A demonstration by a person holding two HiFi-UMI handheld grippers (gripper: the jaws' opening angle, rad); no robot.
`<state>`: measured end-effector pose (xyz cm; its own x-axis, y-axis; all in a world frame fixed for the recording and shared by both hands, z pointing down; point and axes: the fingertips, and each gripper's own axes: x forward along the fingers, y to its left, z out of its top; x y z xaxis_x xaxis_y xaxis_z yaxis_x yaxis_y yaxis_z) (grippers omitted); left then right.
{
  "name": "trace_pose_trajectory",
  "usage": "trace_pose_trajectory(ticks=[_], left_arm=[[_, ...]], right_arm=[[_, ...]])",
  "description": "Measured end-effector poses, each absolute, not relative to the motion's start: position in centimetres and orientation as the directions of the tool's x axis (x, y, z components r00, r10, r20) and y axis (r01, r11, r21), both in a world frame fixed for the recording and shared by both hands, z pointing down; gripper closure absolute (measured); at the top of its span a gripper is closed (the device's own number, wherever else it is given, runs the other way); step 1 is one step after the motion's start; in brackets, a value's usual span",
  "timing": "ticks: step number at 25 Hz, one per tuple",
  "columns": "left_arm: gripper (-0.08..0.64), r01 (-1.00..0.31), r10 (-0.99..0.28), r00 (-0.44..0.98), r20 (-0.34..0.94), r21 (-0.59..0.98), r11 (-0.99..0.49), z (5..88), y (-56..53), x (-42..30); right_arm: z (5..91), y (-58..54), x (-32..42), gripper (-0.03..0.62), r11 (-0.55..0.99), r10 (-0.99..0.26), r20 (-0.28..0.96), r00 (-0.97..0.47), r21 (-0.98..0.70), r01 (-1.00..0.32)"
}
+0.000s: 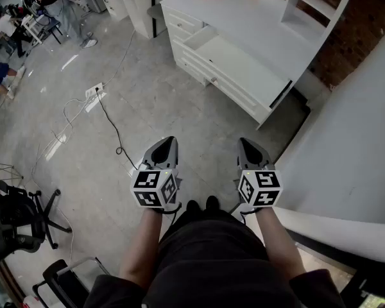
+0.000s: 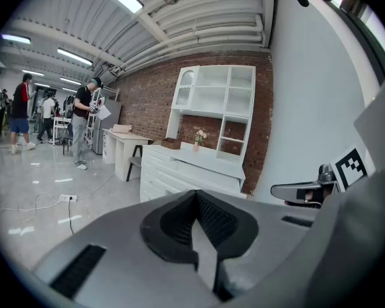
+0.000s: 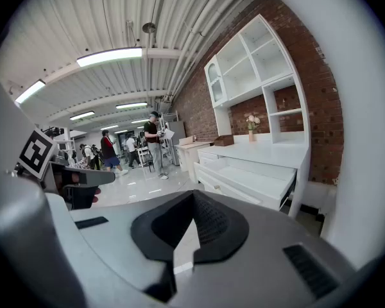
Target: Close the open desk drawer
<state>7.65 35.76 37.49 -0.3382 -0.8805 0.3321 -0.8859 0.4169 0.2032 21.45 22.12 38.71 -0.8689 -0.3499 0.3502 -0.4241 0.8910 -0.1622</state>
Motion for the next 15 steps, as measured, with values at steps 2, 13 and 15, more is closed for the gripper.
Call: trace_pose_trajectory(ticks=[2, 13, 15], left_arm=[[0.549, -0.887, -0.88, -0.336, 0.336, 0.203, 0.416, 37.7, 35.5, 7.7], [0.551, -0.877, -0.867, -0.343, 0.36, 0.208, 0.433, 38.6, 33.8, 7.3], [0.551, -0.871, -0.862, -0.353, 0.363, 0.209, 0.445, 38.7, 33.4, 7.3]], right_arm=[[38.8, 21.9, 21.4, 0.588, 0.892, -0.346, 0.349, -0.871, -0.164, -0.42], [39.7, 19.5, 20.9, 0.588, 0.867, -0.349, 0.344, -0.872, -0.235, -0.44], [39.8, 18.9, 20.9, 0.588, 0.867, -0.347, 0.343, -0.873, -0.239, -0.438]])
